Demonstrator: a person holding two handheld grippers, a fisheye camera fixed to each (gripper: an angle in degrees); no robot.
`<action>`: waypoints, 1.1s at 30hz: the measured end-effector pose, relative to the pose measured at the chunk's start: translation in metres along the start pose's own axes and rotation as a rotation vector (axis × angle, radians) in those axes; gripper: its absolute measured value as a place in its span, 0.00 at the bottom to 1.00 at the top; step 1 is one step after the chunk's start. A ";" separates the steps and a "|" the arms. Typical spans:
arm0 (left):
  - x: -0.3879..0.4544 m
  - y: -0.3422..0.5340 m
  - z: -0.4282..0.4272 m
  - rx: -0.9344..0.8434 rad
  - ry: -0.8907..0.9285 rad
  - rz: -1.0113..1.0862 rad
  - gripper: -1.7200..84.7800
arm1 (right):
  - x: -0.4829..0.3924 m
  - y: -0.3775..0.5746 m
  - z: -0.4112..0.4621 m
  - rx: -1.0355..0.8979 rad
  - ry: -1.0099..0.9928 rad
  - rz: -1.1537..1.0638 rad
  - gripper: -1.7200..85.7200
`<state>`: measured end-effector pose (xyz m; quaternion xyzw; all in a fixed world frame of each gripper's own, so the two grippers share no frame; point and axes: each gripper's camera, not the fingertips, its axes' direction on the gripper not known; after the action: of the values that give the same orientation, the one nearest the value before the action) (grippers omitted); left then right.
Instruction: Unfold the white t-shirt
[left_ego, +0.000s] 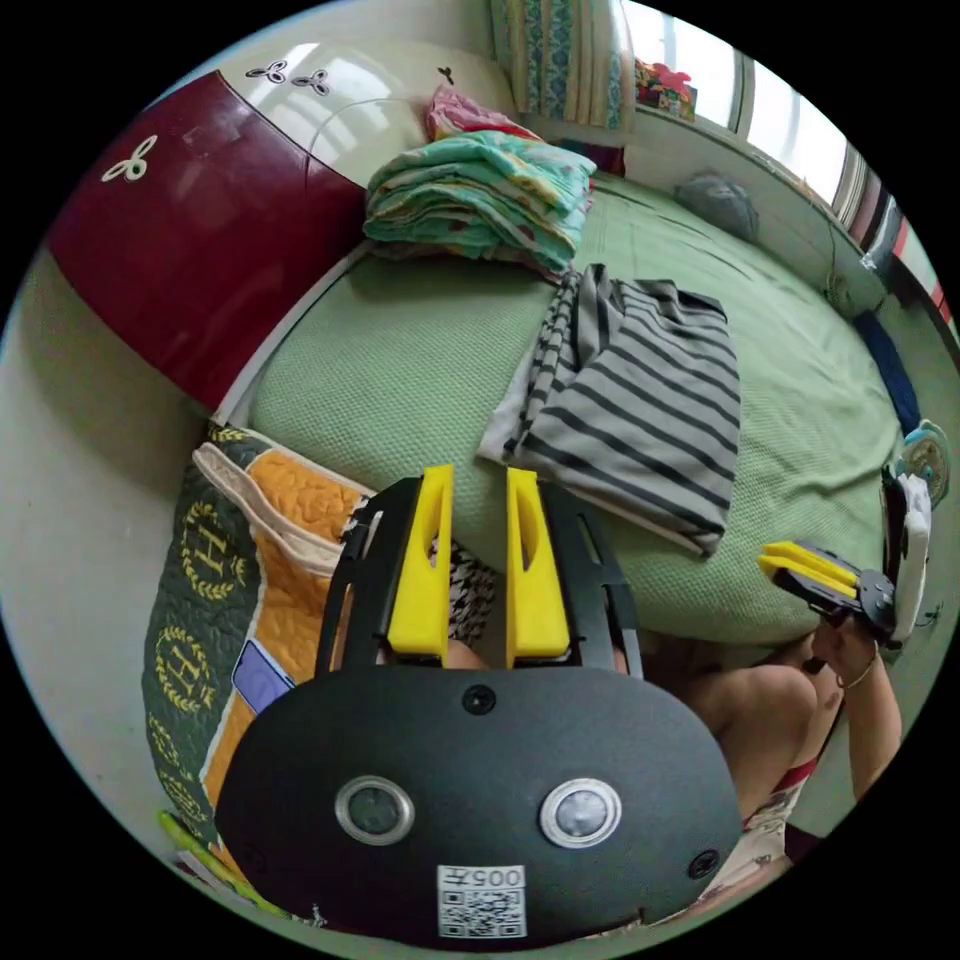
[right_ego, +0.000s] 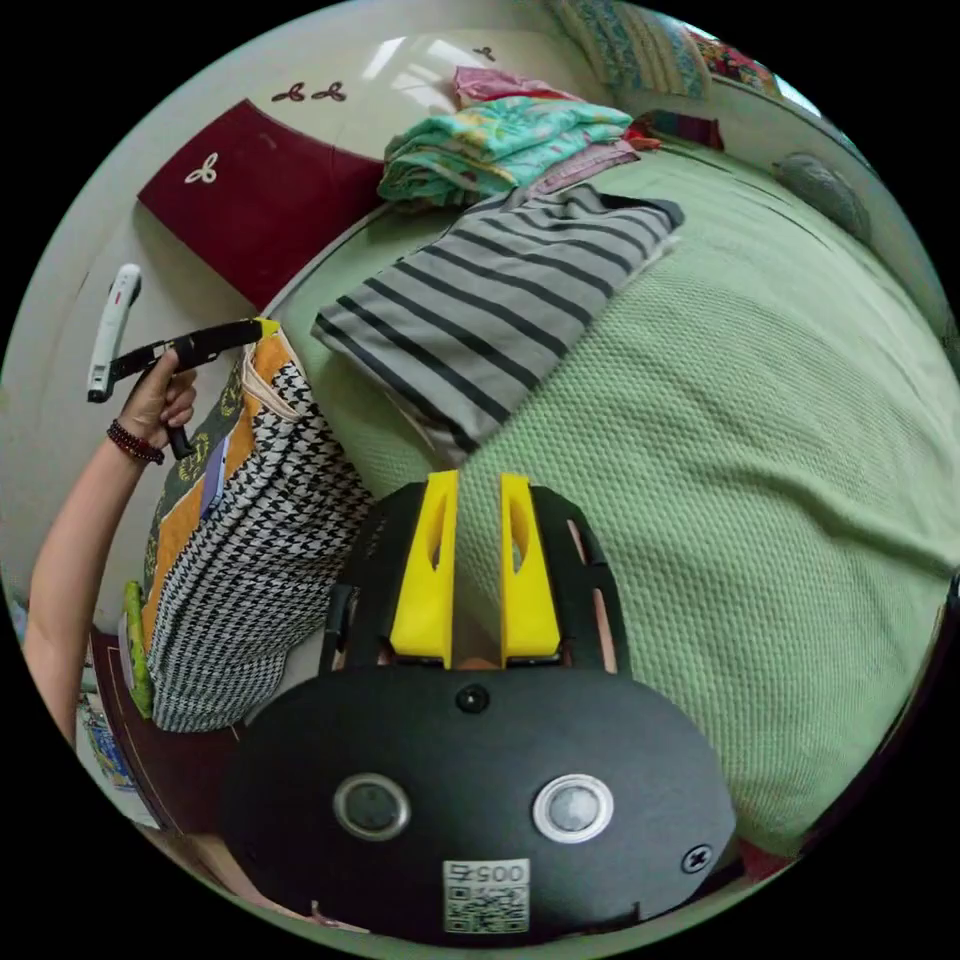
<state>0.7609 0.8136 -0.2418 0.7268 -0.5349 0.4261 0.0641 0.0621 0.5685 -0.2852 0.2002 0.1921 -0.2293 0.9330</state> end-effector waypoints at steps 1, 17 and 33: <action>0.009 0.006 0.000 -0.012 0.011 0.004 0.13 | 0.005 0.007 -0.007 0.009 0.014 0.013 0.09; 0.319 0.057 -0.020 0.013 0.394 0.535 0.13 | 0.128 0.214 -0.253 0.315 0.237 0.287 0.04; 0.474 0.102 0.031 -0.059 0.414 0.653 0.11 | 0.189 0.303 -0.358 0.305 0.652 0.426 0.09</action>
<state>0.7233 0.4114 0.0280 0.4146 -0.7259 0.5462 0.0527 0.2747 0.9143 -0.5862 0.4333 0.3957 0.0183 0.8095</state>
